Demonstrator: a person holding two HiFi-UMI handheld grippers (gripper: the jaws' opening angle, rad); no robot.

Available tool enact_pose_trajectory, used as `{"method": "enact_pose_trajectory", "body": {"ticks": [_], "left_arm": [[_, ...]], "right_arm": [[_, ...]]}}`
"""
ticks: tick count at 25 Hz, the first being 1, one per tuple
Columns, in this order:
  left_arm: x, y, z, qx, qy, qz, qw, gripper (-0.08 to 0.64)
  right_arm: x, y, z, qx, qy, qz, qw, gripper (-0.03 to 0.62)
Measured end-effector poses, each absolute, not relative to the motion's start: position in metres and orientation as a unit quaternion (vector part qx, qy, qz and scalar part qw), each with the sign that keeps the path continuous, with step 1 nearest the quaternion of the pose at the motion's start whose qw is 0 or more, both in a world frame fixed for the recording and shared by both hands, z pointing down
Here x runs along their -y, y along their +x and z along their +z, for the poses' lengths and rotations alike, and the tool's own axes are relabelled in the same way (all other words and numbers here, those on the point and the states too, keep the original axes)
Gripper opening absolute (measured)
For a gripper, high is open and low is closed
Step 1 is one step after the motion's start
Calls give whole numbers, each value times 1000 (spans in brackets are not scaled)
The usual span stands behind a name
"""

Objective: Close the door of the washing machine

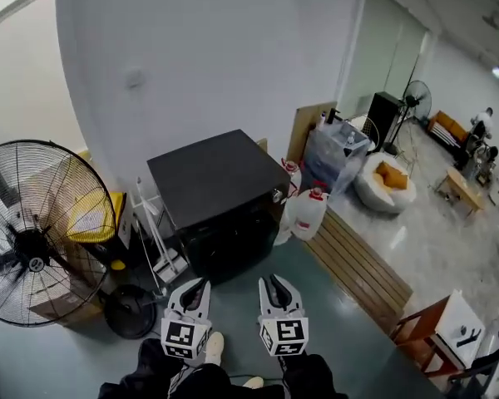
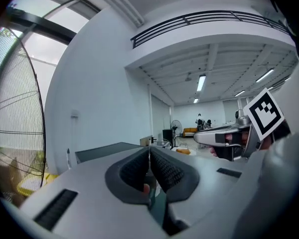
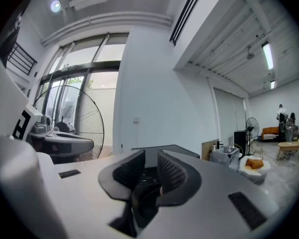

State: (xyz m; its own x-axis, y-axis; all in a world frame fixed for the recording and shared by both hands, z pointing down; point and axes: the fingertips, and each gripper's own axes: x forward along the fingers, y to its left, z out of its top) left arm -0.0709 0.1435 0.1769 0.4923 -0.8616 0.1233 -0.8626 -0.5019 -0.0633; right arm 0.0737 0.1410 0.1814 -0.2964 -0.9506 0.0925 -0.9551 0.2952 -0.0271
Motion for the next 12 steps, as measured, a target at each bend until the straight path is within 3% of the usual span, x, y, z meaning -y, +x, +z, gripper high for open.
{"method": "enact_pose_trajectory", "body": {"ticks": [12], "left_arm": [[-230, -43, 167, 492, 868, 66, -3, 31]], "right_arm": [[-245, 116, 182, 798, 601, 31, 34, 78]]}}
